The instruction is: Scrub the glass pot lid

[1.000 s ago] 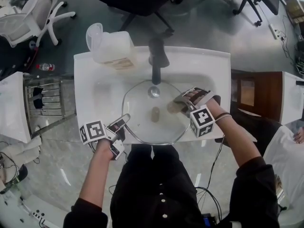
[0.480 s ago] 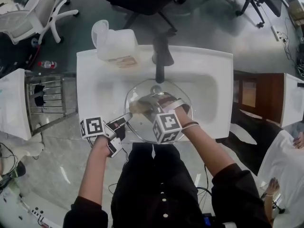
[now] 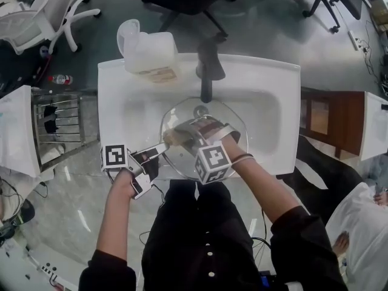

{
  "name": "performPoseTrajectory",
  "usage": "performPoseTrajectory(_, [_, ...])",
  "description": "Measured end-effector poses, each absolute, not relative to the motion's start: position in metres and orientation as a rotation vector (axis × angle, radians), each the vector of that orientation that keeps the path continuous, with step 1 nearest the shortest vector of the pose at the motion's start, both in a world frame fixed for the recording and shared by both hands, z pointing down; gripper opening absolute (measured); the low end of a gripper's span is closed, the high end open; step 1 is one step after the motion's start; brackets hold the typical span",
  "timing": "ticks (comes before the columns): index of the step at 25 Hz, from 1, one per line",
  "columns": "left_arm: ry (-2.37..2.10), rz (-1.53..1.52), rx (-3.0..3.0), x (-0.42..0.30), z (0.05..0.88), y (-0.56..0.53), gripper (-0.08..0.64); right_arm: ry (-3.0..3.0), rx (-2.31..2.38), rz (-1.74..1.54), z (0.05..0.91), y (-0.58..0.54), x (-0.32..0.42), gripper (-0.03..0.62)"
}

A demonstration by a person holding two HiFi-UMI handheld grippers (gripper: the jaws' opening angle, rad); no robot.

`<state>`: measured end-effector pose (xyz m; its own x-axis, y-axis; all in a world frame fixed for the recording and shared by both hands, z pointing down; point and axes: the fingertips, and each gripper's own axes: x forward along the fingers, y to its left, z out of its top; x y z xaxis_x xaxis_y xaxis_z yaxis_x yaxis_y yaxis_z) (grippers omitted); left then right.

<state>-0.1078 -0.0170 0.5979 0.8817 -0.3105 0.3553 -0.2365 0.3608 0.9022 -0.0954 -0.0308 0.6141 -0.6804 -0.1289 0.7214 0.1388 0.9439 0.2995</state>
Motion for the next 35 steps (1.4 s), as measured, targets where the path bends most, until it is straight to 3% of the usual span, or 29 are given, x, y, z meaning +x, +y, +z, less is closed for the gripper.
performPoseTrajectory(6, [-0.539, -0.039, 1.202, -0.111, 0.604, -0.014, 0.106, -2.271, -0.103, -0.445, 0.615, -0.014, -0.076, 0.146])
performPoseTrajectory(26, [-0.535, -0.032, 1.227, -0.109, 0.601, -0.014, 0.107, -2.002, -0.5, -0.531, 0.63, 0.008, 0.081, 0.144])
performPoseTrajectory(35, [-0.546, -0.032, 1.222, -0.11, 0.602, -0.013, 0.107, -1.942, -0.575, -0.572, 0.625, 0.008, 0.096, 0.146])
